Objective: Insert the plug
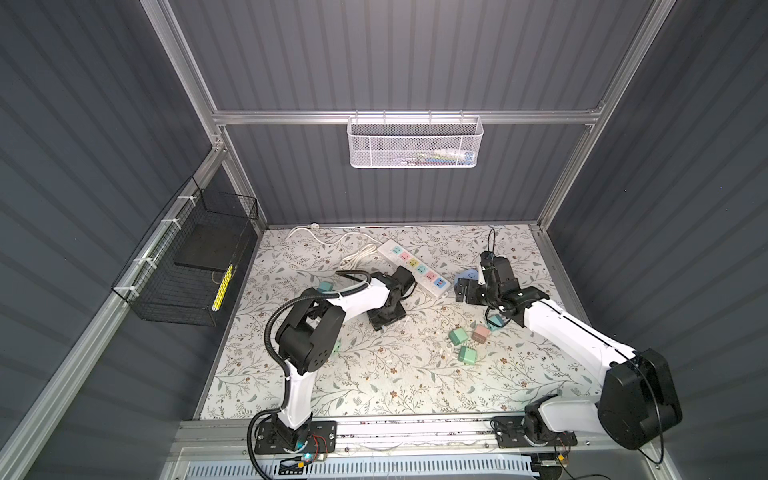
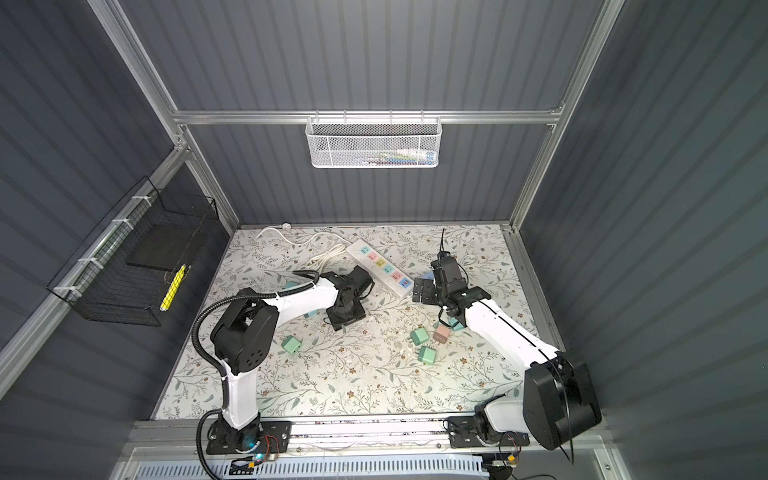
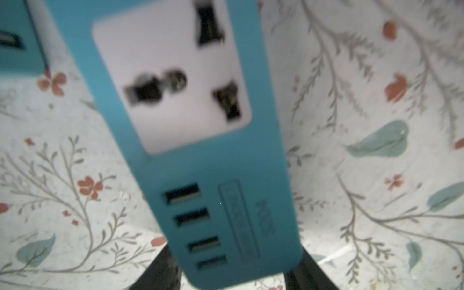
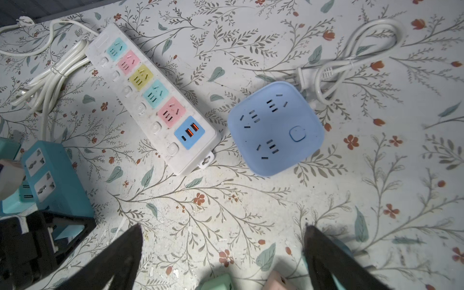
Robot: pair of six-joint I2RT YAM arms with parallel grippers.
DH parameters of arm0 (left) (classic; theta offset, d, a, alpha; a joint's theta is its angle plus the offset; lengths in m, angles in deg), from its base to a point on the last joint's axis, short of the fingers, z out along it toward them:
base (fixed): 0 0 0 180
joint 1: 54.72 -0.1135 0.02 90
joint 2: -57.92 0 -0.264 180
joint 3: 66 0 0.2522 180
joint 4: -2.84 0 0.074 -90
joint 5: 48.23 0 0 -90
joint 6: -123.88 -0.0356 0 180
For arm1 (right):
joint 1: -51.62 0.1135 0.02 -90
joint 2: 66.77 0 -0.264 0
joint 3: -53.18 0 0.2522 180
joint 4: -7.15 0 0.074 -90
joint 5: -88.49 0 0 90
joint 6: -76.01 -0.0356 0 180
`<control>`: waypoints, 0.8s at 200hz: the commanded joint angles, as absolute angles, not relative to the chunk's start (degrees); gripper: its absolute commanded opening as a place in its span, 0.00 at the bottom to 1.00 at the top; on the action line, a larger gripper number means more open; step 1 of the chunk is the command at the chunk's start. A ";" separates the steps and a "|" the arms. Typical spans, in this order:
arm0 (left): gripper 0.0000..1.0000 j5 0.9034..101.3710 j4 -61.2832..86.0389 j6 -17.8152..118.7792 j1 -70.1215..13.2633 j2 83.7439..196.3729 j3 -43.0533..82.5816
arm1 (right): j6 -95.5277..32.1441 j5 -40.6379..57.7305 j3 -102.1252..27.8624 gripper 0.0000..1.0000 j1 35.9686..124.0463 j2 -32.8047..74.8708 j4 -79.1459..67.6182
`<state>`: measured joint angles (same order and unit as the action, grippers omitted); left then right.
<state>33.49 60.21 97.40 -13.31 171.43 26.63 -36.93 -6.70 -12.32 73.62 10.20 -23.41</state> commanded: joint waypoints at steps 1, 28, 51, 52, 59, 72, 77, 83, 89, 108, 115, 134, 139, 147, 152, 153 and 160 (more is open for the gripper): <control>0.67 34.25 59.74 92.34 -13.86 169.59 25.62 | -37.17 -7.34 -11.59 0.99 73.41 9.65 -23.86; 0.75 31.98 60.96 86.56 -13.13 166.09 27.36 | -37.36 -7.16 -11.62 0.99 73.42 10.31 -24.02; 0.79 30.91 60.43 81.87 -12.80 160.53 27.62 | -37.71 -7.00 -11.79 0.97 73.42 11.52 -23.91; 0.79 30.89 60.36 81.64 -12.80 160.24 27.59 | -37.72 -6.97 -11.88 0.97 73.38 11.69 -23.92; 0.80 31.23 59.60 79.92 -12.79 158.40 27.37 | -37.79 -6.61 -12.12 0.97 73.41 12.11 -24.01; 0.81 30.12 58.76 77.73 -12.79 154.78 26.60 | -38.00 -6.08 -12.50 0.95 73.51 13.10 -24.18; 0.81 29.13 58.10 76.71 -12.79 153.30 25.93 | -38.19 -5.93 -12.60 0.95 73.53 13.43 -24.19; 0.81 27.13 57.62 75.90 -12.79 151.63 24.95 | -38.47 -5.90 -12.69 0.95 73.59 13.82 -24.36; 0.81 25.08 56.87 75.11 -12.80 149.79 23.81 | -39.20 -5.81 -12.76 0.94 73.60 14.31 -24.66; 0.80 19.64 52.25 73.65 -12.81 143.26 18.04 | -41.83 -4.74 -12.29 0.91 73.81 15.14 -25.96; 0.79 18.19 49.76 72.97 -12.80 140.86 15.61 | -42.80 -4.70 -11.75 0.90 74.13 15.24 -26.44; 0.77 16.00 42.46 70.89 -12.88 135.21 8.82 | -45.13 -5.15 -10.09 0.85 74.98 15.49 -27.78; 0.77 15.20 40.54 70.69 -12.89 134.00 7.17 | -45.47 -4.77 -9.56 0.84 75.03 15.50 -27.79; 0.73 13.74 38.09 71.05 -12.88 132.39 4.79 | -46.29 -4.14 -8.71 0.82 75.39 15.57 -28.07; 0.71 13.16 36.54 70.94 -12.90 131.63 3.35 | -46.69 -4.07 -8.30 0.80 75.58 15.56 -28.35; 0.70 13.05 36.10 70.91 -12.89 131.51 3.20 | -46.78 -4.02 -8.21 0.80 75.65 15.53 -28.38; 0.69 12.72 33.89 70.55 -12.88 130.79 1.53 | -47.25 -4.00 -7.82 0.77 75.97 15.44 -28.58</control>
<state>18.30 44.24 73.40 -13.07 133.66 7.31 -43.55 -5.04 -10.12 74.87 15.29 -25.36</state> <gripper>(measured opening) 0.723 0.815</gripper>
